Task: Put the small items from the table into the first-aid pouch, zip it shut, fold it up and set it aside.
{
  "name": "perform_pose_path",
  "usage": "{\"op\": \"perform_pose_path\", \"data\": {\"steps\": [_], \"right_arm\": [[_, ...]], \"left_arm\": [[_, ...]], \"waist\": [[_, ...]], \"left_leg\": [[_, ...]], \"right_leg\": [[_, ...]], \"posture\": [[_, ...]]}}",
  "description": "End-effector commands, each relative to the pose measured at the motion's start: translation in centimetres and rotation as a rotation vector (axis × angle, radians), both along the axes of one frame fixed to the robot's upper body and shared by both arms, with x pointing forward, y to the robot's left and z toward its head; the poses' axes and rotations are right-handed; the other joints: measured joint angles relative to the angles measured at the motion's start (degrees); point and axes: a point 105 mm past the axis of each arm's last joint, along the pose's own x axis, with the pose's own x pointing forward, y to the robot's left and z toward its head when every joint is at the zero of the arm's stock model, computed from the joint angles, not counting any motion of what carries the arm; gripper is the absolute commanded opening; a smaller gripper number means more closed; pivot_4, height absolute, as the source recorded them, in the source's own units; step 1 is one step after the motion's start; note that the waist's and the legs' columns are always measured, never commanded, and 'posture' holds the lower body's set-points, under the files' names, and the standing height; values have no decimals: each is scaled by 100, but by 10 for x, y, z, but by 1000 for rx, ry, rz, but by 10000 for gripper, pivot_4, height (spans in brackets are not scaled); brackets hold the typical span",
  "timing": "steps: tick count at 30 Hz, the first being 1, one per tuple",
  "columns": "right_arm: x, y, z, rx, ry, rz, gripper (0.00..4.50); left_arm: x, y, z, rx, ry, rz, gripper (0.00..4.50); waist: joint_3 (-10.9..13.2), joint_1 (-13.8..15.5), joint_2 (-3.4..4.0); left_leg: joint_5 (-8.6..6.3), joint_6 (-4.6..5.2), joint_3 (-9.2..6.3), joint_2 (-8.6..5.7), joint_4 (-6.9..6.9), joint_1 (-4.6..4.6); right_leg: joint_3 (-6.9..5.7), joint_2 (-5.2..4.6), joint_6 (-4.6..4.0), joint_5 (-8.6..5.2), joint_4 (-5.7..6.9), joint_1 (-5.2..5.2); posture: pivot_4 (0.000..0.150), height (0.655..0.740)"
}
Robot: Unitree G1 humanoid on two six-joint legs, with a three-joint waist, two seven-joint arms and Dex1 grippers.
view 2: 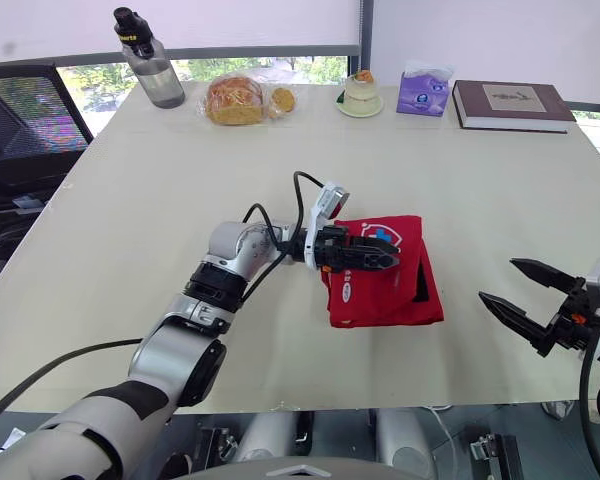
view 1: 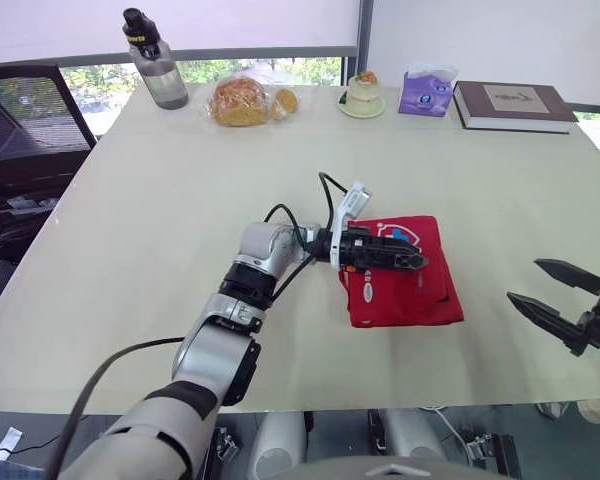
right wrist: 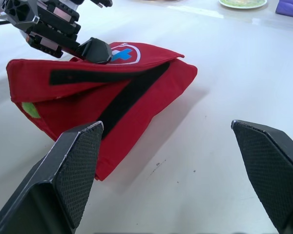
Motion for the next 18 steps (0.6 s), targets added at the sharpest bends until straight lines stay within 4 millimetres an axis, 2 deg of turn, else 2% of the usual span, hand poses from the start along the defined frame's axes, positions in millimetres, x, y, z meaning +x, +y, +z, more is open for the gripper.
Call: {"op": "perform_pose_path", "data": {"steps": [1, 10, 14, 18], "right_arm": [[-3, -2, 11, -7, -58, -10, 44836], [-3, -1, 8, 3, -67, -19, 44836], [-3, -2, 9, 13, -77, -28, 44836], [-3, -1, 9, 14, -81, -29, 44836]], "left_arm": [[2, -8, 5, -23, 4, 20, 44505], [16, -20, -11, 29, -91, 167, 44505], [17, -29, -19, 89, -269, 205, 44505], [14, -39, -35, 167, -520, 227, 44505]], "waist": [[0, 4, 0], [-1, 9, 1], [-2, 12, 2], [-3, 13, 3]], "left_leg": [[0, 0, 0, 0, 0, 0], [0, 0, -1, -1, 7, 7], [0, 0, -3, -1, 11, 9], [0, 0, -2, -2, 15, 11]], "right_leg": [[0, 0, 0, 0, 0, 0], [0, 0, 3, -1, 0, 12], [1, 0, 1, 0, 0, 17], [8, -1, -8, -3, -1, 22]], "posture": [[1500, 7400], [1500, 7400], [1500, 7400], [1500, 7400]]}}
